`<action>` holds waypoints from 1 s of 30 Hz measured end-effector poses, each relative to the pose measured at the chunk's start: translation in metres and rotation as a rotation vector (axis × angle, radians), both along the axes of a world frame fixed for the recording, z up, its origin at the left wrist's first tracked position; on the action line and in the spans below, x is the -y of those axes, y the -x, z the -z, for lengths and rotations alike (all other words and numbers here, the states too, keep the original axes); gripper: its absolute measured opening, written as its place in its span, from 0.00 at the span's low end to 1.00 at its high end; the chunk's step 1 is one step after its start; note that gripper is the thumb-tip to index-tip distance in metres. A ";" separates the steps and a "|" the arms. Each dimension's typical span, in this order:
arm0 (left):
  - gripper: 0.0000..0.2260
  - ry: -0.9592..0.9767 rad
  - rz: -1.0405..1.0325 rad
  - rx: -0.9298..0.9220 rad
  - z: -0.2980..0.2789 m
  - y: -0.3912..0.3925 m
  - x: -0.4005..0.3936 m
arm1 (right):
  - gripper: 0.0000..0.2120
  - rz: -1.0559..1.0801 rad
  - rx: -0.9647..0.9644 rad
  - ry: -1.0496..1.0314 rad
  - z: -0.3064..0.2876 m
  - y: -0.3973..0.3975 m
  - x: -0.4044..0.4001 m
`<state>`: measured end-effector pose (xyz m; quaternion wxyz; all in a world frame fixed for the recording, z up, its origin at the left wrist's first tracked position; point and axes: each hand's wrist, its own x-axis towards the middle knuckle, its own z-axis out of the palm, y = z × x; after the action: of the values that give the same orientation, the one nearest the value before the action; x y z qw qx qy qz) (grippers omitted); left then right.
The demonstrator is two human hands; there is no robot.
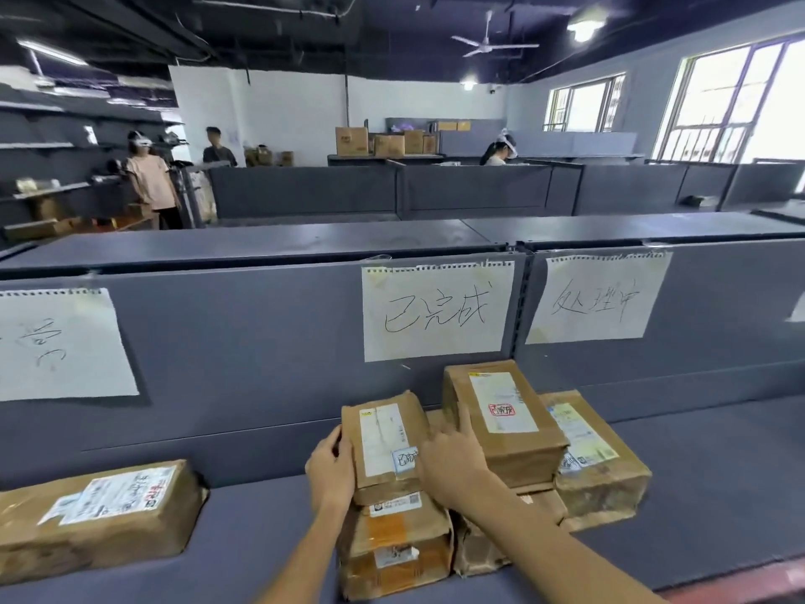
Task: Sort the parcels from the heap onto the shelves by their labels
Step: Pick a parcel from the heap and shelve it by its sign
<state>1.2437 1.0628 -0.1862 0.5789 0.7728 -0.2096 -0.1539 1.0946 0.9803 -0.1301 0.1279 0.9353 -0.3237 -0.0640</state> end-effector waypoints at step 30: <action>0.33 0.087 0.494 0.823 -0.090 0.087 0.077 | 0.45 0.426 0.523 0.022 -0.046 0.188 0.052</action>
<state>1.1571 0.9857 -0.0965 0.4257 0.6717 -0.6049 0.0406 0.9066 0.9281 -0.0843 0.0342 0.8299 -0.5344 0.1565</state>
